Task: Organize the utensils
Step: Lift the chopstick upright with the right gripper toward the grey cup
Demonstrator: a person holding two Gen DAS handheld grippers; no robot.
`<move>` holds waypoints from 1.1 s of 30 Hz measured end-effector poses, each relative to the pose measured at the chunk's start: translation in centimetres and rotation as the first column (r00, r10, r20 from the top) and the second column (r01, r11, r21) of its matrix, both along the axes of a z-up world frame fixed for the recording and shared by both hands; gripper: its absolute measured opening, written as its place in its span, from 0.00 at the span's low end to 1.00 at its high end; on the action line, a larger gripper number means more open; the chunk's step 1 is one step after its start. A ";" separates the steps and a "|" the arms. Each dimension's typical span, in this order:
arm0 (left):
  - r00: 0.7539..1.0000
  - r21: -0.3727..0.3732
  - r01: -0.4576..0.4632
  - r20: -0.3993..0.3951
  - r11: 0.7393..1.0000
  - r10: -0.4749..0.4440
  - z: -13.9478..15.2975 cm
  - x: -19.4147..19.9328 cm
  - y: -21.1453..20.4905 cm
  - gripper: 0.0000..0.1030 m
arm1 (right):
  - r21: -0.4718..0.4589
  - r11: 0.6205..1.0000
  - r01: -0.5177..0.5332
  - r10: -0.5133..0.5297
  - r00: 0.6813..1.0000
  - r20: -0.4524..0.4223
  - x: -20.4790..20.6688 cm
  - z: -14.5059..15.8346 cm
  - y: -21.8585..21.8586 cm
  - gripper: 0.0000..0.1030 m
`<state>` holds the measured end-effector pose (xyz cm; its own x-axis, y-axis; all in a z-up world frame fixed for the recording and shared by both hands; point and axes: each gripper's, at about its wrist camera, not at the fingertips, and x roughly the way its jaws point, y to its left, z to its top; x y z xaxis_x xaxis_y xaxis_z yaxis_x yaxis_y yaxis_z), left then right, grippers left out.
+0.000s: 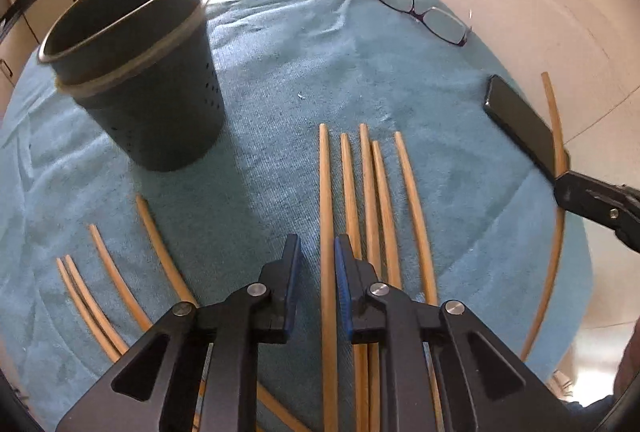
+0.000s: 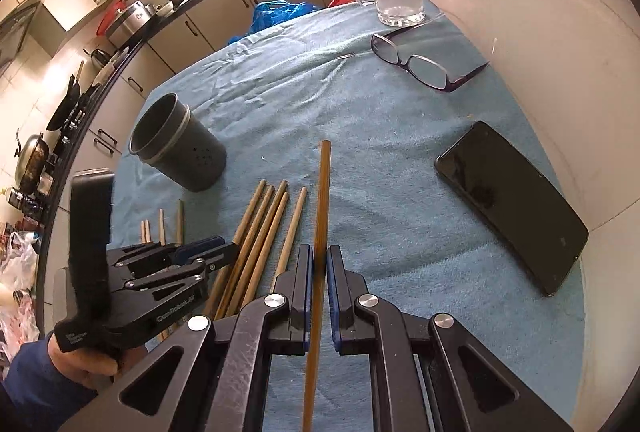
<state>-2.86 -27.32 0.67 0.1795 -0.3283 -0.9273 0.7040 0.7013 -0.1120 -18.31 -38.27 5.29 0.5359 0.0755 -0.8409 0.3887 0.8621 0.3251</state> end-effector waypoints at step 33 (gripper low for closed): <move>0.961 -0.345 -0.051 0.237 0.937 0.140 15.1 -5.4 8.8 0.06 | -0.087 0.996 0.017 0.006 0.966 0.257 -4.8 9.0 4.1 0.07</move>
<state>-8.26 -18.53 15.80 0.4408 -0.5789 -0.6860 0.6710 0.7201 -0.1767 -23.06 -34.19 14.32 0.7351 0.0036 -0.6780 0.3072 0.8896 0.3378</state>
